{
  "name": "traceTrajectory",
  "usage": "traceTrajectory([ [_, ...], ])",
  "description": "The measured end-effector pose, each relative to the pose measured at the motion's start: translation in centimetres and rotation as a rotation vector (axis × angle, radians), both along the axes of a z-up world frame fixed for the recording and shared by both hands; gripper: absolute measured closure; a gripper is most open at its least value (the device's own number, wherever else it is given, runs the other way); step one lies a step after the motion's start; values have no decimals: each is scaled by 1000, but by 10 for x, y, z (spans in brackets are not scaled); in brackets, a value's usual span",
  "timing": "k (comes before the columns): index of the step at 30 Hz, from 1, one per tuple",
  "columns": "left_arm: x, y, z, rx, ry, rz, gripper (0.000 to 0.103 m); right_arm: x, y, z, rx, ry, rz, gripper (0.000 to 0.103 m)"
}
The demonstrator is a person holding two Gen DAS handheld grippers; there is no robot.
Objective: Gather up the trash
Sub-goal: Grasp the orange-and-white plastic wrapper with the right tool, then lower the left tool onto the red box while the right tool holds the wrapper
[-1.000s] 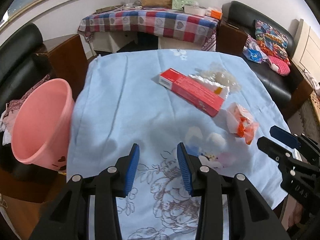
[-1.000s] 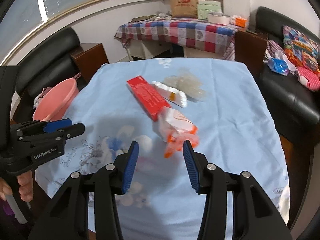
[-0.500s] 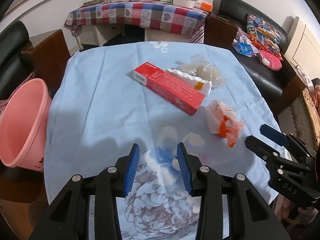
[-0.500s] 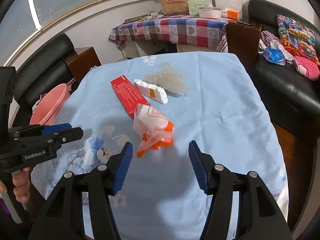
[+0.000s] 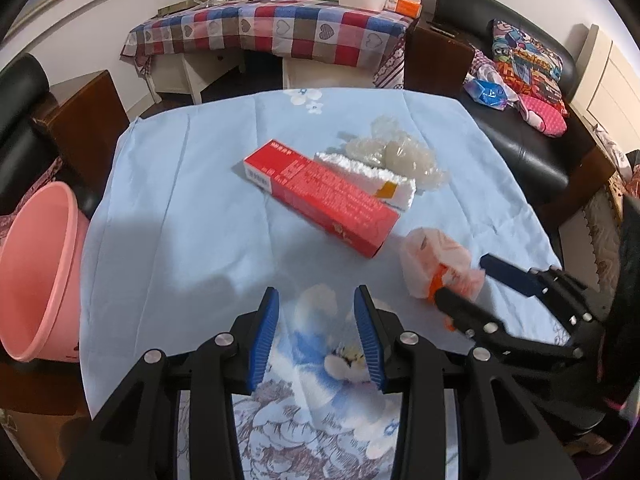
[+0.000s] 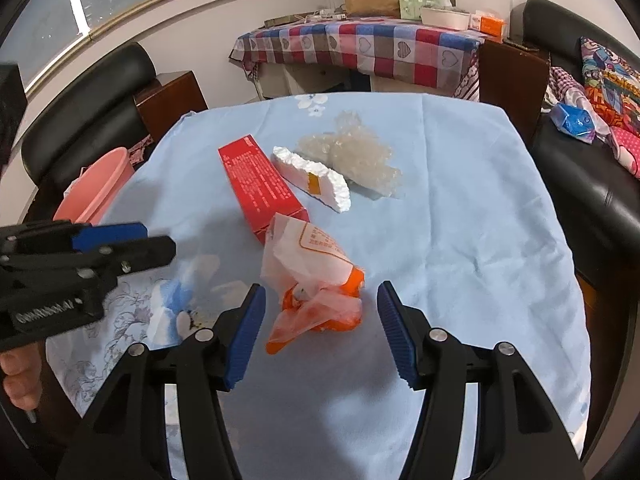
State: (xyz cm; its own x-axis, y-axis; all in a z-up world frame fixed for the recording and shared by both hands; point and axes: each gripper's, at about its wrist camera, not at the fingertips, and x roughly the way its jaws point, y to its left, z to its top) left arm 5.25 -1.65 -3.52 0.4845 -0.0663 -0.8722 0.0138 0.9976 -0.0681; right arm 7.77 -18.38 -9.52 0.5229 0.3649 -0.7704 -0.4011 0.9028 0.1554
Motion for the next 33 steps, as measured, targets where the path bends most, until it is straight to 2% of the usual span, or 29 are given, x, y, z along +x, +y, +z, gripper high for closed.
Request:
traceTrajectory([
  [7,10,-4,3,-12,3,12,65,3,0,-8,20,15,2,44],
  [9,12,-4,4,-12,2,15,65,4,-2,-10,41,25,5,49],
  [10,13,-4,5,-10,1,16,65,4,-2,-11,43,29,7,58],
  [11,14,-5,5,-7,-1,17,65,4,-2,-12,43,30,9,61],
  [22,32,-8,9,-30,-6,37,65,-6,-23,-7,94,10,-13,69],
  [27,51,-9,2,-91,28,75,65,-11,-41,-3,119,0,-47,69],
  [31,74,-4,-8,-183,87,172,62,-9,-48,-2,131,-1,-60,69],
  [33,83,-4,-13,-187,101,219,60,-9,-49,-2,136,-2,-65,69],
])
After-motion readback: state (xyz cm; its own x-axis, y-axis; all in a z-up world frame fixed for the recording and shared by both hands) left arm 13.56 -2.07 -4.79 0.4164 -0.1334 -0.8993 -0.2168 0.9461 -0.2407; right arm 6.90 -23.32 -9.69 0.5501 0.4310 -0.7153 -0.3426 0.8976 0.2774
